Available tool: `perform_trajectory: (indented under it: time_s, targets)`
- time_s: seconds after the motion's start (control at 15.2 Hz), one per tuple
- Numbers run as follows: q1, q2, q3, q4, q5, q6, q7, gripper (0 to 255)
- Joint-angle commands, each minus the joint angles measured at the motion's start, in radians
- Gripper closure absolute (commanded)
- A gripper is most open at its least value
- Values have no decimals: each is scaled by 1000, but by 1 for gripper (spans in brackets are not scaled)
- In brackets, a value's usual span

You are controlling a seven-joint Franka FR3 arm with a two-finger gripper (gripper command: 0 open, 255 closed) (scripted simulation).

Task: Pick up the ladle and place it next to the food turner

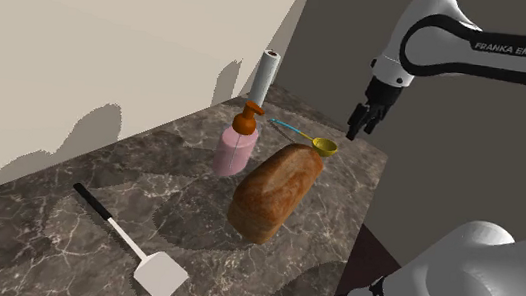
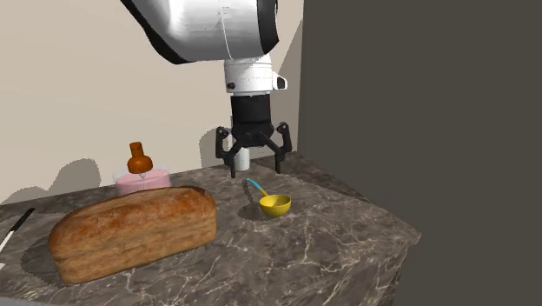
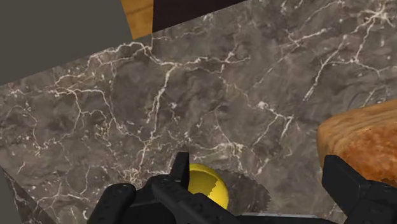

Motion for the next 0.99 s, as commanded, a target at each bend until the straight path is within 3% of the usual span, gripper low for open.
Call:
perform_trajectory:
  time_s: [0.0, 0.53, 0.92]
  targets:
    - [9, 81, -39, 25, 13, 58, -69, 0]
    - [47, 417, -145, 189, 152, 203, -357, 0]
    - [41, 637, -156, 327, 280, 243, -538, 0]
